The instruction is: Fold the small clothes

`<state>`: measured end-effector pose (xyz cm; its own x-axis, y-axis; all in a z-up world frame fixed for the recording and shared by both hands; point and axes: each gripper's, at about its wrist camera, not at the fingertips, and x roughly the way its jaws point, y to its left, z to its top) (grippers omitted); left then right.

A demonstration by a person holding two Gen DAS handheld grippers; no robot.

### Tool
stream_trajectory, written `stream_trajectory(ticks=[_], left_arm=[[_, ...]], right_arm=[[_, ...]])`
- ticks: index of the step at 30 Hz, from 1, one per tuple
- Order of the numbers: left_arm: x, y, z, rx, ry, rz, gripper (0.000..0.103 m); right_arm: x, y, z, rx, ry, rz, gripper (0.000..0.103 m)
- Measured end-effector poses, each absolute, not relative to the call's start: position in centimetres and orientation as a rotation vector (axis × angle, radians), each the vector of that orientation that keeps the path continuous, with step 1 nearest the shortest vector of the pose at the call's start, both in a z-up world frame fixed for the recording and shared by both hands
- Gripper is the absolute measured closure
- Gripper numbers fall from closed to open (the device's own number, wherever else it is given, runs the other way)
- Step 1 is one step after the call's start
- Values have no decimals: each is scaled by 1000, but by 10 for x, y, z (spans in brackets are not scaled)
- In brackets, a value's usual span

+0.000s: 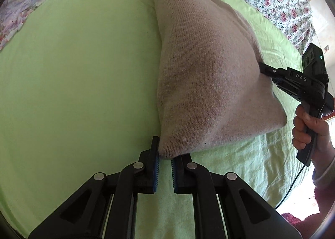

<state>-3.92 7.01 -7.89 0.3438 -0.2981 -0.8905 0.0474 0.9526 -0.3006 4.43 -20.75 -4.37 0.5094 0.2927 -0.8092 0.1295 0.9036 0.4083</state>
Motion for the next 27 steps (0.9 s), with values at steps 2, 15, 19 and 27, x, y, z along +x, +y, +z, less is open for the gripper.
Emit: stream_trajectory(ticks=[2, 15, 19, 27], left_arm=[[-37, 73, -80, -236, 1206, -232, 95], [-46, 94, -13, -273, 1111, -386, 87], [7, 82, 5, -297, 1028, -395, 86], [121, 63, -6, -277, 1051, -339, 85]], right_arm=[[48, -210, -44, 463, 1041, 101, 90], [51, -223, 10, 511, 955, 97, 81], [82, -213, 12, 486, 954, 124, 81], [135, -198, -8, 422, 1035, 113, 81]])
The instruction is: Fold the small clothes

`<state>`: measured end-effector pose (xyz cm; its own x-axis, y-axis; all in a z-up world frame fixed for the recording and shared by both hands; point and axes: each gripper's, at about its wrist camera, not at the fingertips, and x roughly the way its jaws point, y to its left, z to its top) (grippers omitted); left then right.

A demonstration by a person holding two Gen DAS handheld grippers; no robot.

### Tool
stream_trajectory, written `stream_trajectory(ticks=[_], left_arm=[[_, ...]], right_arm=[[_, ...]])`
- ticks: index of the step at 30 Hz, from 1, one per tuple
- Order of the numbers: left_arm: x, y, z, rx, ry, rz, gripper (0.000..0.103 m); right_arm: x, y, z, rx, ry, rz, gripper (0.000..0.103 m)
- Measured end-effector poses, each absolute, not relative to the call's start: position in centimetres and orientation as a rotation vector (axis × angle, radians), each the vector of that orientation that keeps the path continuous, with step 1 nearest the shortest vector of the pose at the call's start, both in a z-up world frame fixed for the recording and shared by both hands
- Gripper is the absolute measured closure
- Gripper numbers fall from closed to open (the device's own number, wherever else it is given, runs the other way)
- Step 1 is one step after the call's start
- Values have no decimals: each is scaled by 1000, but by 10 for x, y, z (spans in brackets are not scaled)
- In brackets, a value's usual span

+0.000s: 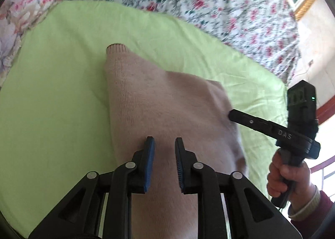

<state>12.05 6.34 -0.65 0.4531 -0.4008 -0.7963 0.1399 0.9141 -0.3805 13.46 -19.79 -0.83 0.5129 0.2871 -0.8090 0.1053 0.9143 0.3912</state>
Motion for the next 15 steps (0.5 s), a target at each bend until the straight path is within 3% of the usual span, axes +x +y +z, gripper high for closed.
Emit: stream_trajectory(ticks=[5, 15], left_arm=[[146, 70, -34, -283, 1107, -305, 98], [133, 73, -31, -258, 1093, -306, 99]], right_arm=[[151, -210, -40, 440, 1096, 96, 86], [146, -217, -34, 471, 1070, 82, 89]])
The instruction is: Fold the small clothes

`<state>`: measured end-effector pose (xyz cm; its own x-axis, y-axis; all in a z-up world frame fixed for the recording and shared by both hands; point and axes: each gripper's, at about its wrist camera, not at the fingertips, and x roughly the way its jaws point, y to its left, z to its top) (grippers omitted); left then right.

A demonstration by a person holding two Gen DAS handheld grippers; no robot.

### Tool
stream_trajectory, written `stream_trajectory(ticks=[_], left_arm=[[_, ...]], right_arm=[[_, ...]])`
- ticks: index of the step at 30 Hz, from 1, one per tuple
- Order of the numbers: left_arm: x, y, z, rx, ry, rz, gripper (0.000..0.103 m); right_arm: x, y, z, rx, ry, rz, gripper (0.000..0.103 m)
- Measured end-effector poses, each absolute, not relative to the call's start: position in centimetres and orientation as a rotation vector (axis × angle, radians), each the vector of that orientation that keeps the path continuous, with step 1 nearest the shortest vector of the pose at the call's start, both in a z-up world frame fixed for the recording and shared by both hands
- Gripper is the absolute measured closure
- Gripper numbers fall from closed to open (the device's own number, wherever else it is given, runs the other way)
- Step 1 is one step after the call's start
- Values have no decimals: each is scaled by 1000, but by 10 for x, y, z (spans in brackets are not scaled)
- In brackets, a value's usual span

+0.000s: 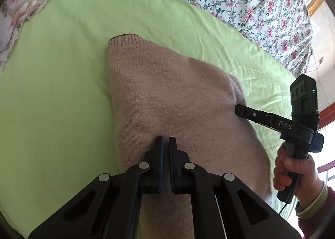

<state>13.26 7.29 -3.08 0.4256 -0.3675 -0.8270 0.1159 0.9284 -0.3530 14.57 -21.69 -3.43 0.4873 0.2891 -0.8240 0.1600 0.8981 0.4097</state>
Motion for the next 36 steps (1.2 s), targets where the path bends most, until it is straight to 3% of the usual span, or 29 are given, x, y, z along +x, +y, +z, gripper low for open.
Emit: stream_trajectory(ticks=[8, 13, 22, 36], left_arm=[[59, 73, -1, -278, 1028, -422, 97], [16, 62, -20, -232, 1093, -453, 95], [-4, 55, -62, -213, 1165, -399, 95], [-15, 64, -67, -261, 1159, -404, 95]], right_arm=[[80, -190, 4, 452, 1024, 173, 85], [32, -169, -2, 409, 1070, 206, 85], [-10, -179, -49, 363, 1175, 87, 86], [-29, -184, -51, 331, 1149, 44, 88]])
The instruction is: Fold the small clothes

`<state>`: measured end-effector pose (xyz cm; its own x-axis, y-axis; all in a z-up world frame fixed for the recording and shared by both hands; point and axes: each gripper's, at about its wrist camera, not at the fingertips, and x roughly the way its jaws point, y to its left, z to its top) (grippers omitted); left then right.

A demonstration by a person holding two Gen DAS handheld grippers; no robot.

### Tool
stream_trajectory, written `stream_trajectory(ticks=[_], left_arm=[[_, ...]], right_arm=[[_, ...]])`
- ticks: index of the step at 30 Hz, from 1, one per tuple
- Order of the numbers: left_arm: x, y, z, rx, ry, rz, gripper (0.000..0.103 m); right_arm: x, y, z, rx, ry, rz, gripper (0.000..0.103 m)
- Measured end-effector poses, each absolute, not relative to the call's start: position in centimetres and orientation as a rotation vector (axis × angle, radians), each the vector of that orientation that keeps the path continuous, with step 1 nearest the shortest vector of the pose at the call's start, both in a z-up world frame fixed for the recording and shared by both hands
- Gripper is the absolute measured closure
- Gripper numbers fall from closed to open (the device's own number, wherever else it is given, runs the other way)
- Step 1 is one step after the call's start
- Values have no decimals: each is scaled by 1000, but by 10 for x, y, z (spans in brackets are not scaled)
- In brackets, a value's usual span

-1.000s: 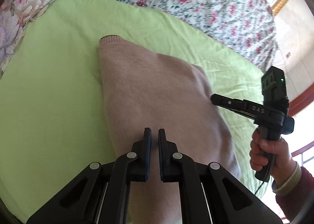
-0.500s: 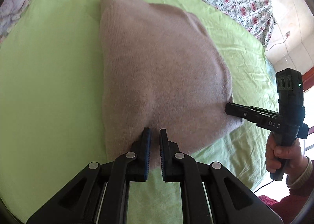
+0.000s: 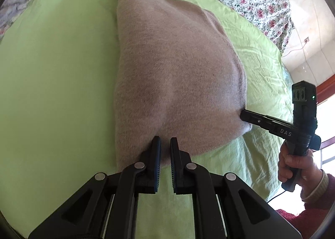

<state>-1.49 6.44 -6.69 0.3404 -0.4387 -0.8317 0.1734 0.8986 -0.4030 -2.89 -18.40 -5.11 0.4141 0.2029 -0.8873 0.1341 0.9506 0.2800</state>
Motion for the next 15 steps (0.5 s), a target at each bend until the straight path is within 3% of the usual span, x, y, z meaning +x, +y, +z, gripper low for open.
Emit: stream_trajectory(ticks=[2, 4, 7, 9, 15], left_arm=[[-18, 71, -65, -276, 1162, -404, 95], [-22, 76, -61, -271, 1161, -391, 95], [-33, 80, -49, -249, 1141, -373, 89], [-39, 81, -40, -218, 1118, -350, 74], [-52, 83, -21, -154, 1079, -289, 52]], right_arm=[[-36, -188, -50, 335, 1158, 34, 88], [-42, -190, -44, 318, 1174, -9, 80], [-54, -191, -30, 350, 1138, -1, 80], [-61, -188, -20, 351, 1112, 1, 80], [-69, -175, -2, 343, 1074, 33, 80]])
